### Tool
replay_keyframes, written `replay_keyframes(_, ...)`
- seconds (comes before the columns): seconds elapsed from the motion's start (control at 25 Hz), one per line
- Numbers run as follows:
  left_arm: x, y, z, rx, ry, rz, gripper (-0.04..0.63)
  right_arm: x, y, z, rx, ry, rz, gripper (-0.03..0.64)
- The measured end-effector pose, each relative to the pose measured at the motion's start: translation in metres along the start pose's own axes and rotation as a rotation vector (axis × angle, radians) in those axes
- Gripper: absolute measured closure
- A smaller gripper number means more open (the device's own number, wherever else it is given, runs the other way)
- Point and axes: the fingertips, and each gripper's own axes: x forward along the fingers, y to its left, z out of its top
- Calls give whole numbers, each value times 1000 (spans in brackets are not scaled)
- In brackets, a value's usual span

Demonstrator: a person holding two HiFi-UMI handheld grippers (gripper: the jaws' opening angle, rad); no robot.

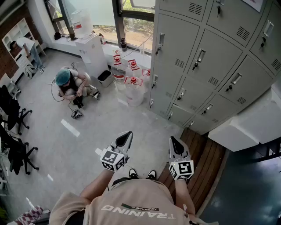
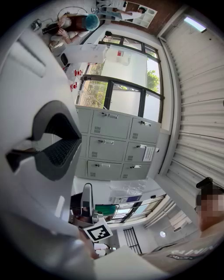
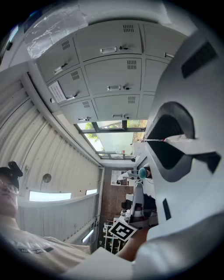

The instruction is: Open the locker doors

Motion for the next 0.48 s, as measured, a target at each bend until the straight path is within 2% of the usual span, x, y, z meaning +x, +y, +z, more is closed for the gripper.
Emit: replay_keyframes(0.48,-12,8,0,17,-5,-14,589,7,13,3,-23,4,0,606)
